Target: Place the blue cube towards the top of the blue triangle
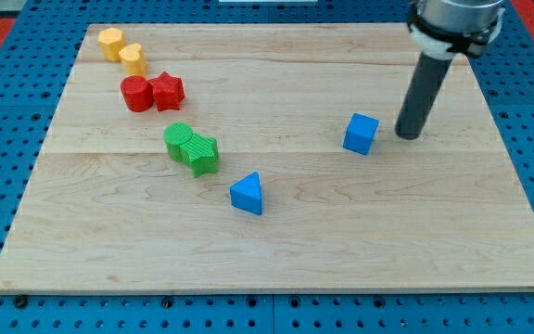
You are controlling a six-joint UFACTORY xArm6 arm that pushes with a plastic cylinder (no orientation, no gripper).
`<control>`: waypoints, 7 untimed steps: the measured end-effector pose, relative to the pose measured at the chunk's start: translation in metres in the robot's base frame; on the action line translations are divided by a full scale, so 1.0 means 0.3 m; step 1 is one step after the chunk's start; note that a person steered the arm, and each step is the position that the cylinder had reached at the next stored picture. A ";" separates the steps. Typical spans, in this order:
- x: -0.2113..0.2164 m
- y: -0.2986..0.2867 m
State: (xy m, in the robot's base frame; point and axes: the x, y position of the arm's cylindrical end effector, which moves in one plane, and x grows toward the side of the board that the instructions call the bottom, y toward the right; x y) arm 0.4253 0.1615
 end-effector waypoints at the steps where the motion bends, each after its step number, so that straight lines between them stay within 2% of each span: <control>1: 0.071 -0.142; 2: 0.020 -0.150; 3: -0.084 0.009; 5: 0.015 -0.238; 6: -0.053 -0.171; 7: -0.145 -0.193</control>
State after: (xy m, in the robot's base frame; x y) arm 0.3817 0.1035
